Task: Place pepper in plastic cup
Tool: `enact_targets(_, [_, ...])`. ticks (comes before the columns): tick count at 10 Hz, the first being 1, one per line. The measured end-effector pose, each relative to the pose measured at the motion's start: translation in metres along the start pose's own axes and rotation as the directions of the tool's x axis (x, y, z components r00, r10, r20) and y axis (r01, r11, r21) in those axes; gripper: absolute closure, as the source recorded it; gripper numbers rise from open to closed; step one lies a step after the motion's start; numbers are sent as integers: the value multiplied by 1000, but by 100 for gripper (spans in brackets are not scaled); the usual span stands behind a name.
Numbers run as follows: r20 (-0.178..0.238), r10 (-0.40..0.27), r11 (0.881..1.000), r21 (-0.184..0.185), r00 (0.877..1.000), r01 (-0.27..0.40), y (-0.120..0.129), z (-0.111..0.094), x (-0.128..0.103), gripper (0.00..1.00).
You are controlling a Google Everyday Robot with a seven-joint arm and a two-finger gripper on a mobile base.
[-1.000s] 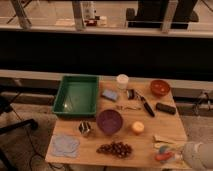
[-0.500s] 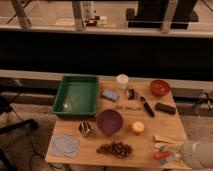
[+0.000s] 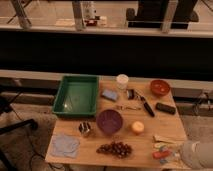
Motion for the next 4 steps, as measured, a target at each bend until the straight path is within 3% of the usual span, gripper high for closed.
enact_targets(4, [2, 8, 1000, -15, 1000, -8, 0, 4, 0, 52])
